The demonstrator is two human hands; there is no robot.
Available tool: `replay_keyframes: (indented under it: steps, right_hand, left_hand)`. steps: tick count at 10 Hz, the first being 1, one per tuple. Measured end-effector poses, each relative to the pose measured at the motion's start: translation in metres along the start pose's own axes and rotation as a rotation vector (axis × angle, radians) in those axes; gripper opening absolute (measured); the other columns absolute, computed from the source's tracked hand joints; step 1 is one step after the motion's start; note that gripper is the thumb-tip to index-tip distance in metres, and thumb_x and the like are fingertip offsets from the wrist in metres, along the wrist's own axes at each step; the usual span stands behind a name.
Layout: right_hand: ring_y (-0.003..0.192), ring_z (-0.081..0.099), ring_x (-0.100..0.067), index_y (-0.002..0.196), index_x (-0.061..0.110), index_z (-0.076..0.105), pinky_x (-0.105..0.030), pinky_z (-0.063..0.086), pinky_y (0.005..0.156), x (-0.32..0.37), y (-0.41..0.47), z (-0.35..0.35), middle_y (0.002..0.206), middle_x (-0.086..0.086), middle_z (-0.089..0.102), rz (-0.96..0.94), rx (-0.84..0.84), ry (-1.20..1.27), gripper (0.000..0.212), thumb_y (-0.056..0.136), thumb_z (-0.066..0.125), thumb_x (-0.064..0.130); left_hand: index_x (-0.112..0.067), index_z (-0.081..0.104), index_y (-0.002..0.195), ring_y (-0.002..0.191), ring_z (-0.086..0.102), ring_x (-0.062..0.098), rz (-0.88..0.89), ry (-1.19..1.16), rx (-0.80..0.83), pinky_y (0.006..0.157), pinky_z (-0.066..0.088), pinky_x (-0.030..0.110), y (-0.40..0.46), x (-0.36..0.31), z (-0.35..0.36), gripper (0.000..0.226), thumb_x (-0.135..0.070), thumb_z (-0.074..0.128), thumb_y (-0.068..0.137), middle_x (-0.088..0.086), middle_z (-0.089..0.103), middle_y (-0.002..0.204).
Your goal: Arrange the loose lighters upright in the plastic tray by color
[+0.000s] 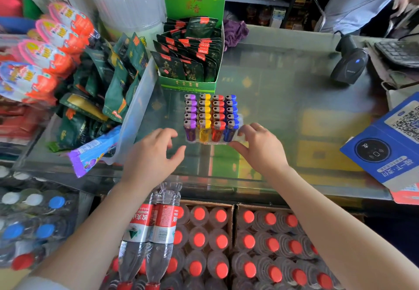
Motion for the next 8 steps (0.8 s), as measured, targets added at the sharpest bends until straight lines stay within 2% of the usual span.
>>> replay_keyframes:
  steps: [1,2,3,5,7,8]
  right_hand:
    - [0.084,0.06,-0.032,0.102,0.012,0.056,-0.034,0.047,0.061,0.014,0.015,0.007,0.099,-0.01,0.06,0.042,0.024,-0.005,0.037,0.084,0.057,0.043]
    - [0.083,0.061,-0.031,0.102,0.012,0.056,-0.03,0.042,0.058,0.026,0.03,0.013,0.101,-0.009,0.061,0.079,0.032,-0.019,0.039,0.084,0.056,0.046]
    - [0.084,0.061,-0.031,0.102,0.012,0.055,-0.029,0.039,0.058,0.035,0.041,0.017,0.102,-0.009,0.061,0.116,0.015,-0.036,0.04,0.084,0.055,0.047]
    - [0.089,0.06,-0.032,0.104,0.012,0.053,-0.029,0.037,0.059,0.048,0.056,0.023,0.105,-0.009,0.06,0.192,-0.008,-0.069,0.039,0.086,0.052,0.047]
    - [0.09,0.06,-0.033,0.107,0.013,0.049,-0.031,0.039,0.058,0.047,0.059,0.022,0.107,-0.01,0.059,0.175,0.02,-0.038,0.041,0.086,0.051,0.048]
    - [0.091,0.06,-0.034,0.112,0.012,0.042,-0.032,0.037,0.058,0.049,0.055,0.014,0.107,-0.011,0.06,0.174,0.077,-0.052,0.047,0.086,0.05,0.05]
  left_hand:
    - [-0.013,0.061,0.094,0.052,0.053,0.017,0.017,0.001,-0.032,0.042,0.039,0.025,0.002,0.004,-0.01,0.033,-0.038,0.05,0.077,-0.004,0.059,0.069]
    - [-0.014,0.061,0.095,0.053,0.055,0.015,0.0,-0.03,-0.038,0.043,0.038,0.023,0.004,0.007,-0.014,0.023,-0.029,0.058,0.079,-0.007,0.061,0.069]
    - [-0.015,0.062,0.095,0.054,0.055,0.013,-0.008,-0.079,-0.05,0.044,0.043,0.026,0.007,0.006,-0.013,0.023,-0.029,0.055,0.077,-0.009,0.061,0.069]
    - [-0.013,0.062,0.096,0.056,0.055,0.014,0.019,-0.125,-0.041,0.045,0.043,0.026,0.01,0.01,-0.011,0.024,-0.027,0.054,0.078,-0.007,0.062,0.072]
    - [-0.013,0.061,0.099,0.057,0.056,0.015,0.039,-0.115,-0.021,0.045,0.042,0.025,0.011,0.011,-0.011,0.024,-0.027,0.053,0.08,-0.006,0.063,0.074]
    - [-0.015,0.058,0.106,0.063,0.056,0.017,-0.021,-0.102,0.087,0.05,0.038,0.026,0.011,0.01,-0.009,0.024,-0.023,0.054,0.084,-0.005,0.064,0.082]
Point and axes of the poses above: each hand's wrist, its own y-axis towards the middle knuckle, its own z-axis out of the palm, x = y × z, the point moved 3 cm from there along y, towards the middle knuckle
